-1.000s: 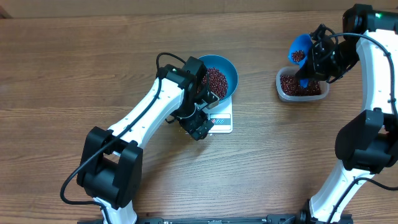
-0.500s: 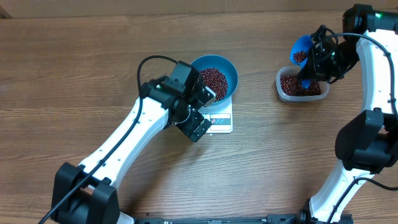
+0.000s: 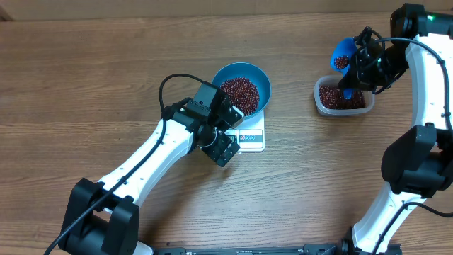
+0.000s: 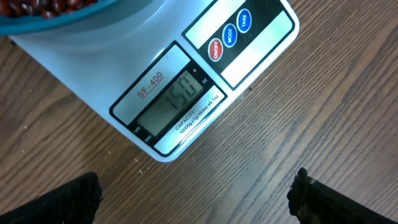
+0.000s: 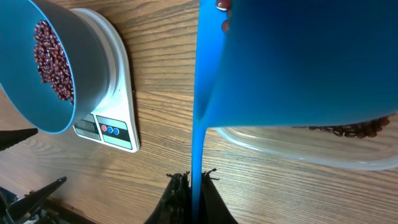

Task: Scoop item into bowl and weigh 150g on scale
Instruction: 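Hold the left gripper above the scale reading 150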

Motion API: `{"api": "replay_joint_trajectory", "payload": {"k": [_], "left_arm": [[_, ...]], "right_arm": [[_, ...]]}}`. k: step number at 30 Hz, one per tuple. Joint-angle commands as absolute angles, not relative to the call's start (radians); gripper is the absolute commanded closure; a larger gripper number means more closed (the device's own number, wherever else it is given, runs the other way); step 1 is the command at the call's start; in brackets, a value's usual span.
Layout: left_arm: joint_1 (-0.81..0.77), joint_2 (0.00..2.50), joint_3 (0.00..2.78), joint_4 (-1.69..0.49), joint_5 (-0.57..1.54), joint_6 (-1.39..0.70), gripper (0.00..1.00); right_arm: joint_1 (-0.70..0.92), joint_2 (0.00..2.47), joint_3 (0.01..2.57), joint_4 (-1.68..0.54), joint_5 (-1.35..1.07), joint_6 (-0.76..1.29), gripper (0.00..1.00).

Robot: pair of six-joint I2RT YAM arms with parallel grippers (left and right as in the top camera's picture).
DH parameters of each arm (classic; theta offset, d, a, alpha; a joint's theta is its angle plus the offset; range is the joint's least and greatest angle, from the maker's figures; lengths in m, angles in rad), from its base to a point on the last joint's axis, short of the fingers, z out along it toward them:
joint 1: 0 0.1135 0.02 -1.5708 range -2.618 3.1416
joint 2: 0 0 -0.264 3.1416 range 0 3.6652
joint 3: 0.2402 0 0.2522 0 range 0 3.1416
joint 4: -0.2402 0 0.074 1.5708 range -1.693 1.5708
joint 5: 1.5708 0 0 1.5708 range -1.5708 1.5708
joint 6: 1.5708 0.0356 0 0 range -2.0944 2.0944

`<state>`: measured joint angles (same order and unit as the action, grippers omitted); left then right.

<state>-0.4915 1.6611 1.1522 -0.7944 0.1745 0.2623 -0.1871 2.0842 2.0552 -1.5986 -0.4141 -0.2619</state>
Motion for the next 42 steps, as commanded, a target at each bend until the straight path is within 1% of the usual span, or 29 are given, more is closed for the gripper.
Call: {"api": "replay_joint_trajectory", "payload": {"k": [1,6,9,16,23,30,34,37,42], "left_arm": [[-0.500,1.705,1.145,-0.784,0.178,0.303,0.00],[-0.522,1.734,1.145,-0.753,0.181,0.315,0.00],[-0.538,1.734,1.145,-0.746,0.176,0.338,0.00],[-0.537,1.734,1.145,-0.746,0.176,0.345,0.00],[-0.537,1.734,1.145,-0.743,0.175,0.367,0.00],[-0.537,1.734,1.145,-0.743,0.176,0.366,0.00],[-0.537,1.734,1.145,-0.743,0.176,0.366,0.01],[-0.537,1.734,1.145,-0.743,0.176,0.366,0.00],[-0.537,1.734,1.145,-0.743,0.176,0.366,0.01]], "right_arm": [[-0.185,2.038,2.067,-1.596,-0.416,-0.258,0.96],[-0.183,2.038,2.045,-1.602,-0.415,-0.263,0.96],[-0.183,2.038,2.042,-1.613,-0.363,-0.266,0.96],[-0.183,2.038,2.033,-1.633,-0.347,-0.266,0.96],[-0.178,2.038,1.972,-1.612,-0.275,-0.263,0.96],[-0.163,2.034,1.970,-1.624,-0.220,-0.262,0.96],[-0.134,1.996,1.970,-1.622,-0.208,-0.262,0.96],[-0.112,1.956,1.970,-1.623,-0.148,-0.225,0.96],[-0.106,1.938,1.967,-1.659,-0.128,-0.204,0.96]]}}
